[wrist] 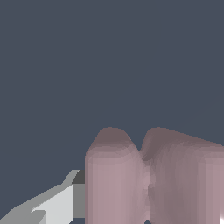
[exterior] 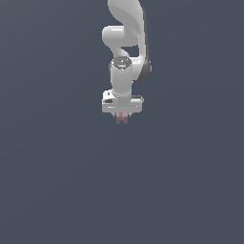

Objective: Pick up the object and move it to a goal position.

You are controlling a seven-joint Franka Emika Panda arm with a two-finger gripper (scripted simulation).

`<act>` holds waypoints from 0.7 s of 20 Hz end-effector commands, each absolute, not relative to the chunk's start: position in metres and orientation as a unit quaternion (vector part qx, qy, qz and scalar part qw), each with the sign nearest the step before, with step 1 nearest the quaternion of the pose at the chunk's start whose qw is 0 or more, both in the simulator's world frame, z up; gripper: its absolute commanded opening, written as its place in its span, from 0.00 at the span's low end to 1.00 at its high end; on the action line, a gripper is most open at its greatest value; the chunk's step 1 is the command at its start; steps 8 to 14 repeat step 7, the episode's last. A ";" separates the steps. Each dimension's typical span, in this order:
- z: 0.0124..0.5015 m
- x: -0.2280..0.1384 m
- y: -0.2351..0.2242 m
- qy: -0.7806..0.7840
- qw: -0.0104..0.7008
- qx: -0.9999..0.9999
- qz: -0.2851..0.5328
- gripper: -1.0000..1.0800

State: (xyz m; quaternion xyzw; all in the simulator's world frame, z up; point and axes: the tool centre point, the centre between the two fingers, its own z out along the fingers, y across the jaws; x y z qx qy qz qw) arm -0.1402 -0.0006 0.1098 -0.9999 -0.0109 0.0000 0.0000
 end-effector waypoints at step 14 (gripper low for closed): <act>0.114 -0.150 0.003 -0.011 0.000 -1.000 0.000 0.00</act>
